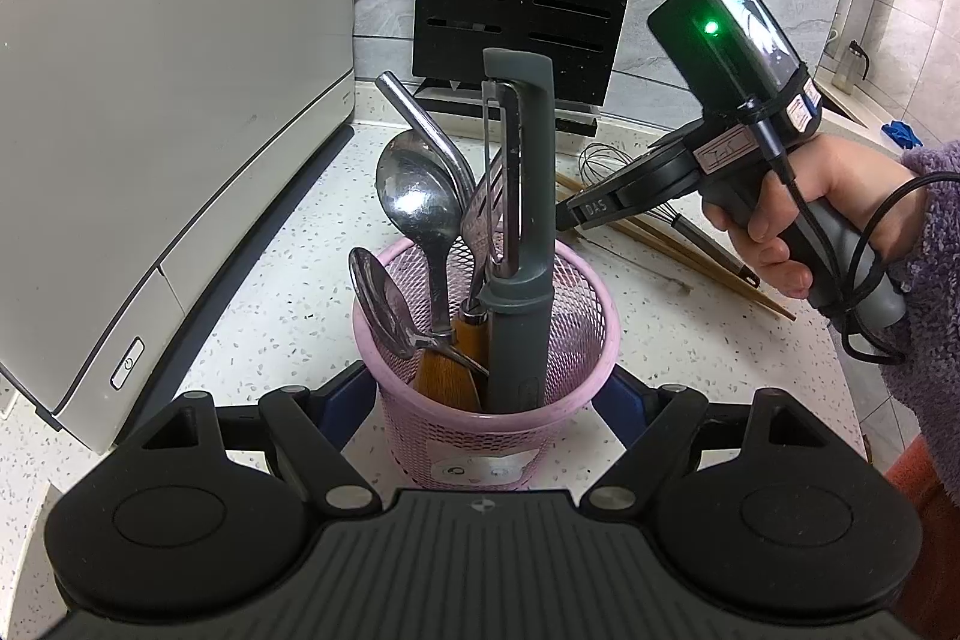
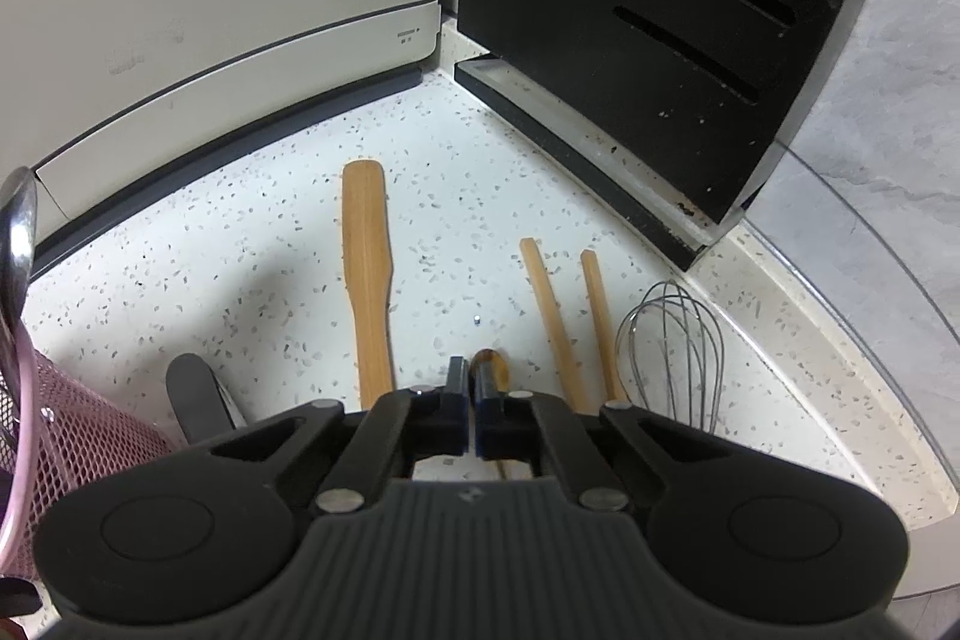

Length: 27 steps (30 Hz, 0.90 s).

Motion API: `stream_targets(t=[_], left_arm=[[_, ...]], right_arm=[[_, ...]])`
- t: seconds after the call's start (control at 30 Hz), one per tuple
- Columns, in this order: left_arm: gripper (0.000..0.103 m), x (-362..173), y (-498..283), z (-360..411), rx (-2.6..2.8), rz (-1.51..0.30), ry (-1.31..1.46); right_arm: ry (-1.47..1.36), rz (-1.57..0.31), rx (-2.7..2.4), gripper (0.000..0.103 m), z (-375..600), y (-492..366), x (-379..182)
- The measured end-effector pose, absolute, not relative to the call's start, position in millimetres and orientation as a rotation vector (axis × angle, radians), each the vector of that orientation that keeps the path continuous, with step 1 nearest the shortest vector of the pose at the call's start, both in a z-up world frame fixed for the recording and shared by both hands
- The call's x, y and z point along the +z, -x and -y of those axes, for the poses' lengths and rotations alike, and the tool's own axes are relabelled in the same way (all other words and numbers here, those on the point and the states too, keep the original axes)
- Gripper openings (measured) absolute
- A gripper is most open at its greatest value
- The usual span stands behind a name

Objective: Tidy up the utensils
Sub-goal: 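Lift the gold spoon and lower it into the pink cup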

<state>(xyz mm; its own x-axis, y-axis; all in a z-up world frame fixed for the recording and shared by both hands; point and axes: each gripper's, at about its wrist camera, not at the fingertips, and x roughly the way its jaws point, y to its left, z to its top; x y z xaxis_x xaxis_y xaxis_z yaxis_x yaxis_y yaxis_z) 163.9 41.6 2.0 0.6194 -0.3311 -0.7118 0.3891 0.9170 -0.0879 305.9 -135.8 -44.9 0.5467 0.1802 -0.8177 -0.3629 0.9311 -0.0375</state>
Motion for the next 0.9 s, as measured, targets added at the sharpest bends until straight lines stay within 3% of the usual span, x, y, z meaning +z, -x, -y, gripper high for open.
stream_targets(t=[0.37,0.9], left_arm=[[0.095,2,-164,-42,-0.415,-0.802,-0.078],[0.090,4,-163,-44,-0.423,-0.807,-0.065]], right_arm=[[0.114,-0.877,0.389,0.000,147,-283,-12],[-0.286,-0.479,0.538,0.000,146,-214,55]])
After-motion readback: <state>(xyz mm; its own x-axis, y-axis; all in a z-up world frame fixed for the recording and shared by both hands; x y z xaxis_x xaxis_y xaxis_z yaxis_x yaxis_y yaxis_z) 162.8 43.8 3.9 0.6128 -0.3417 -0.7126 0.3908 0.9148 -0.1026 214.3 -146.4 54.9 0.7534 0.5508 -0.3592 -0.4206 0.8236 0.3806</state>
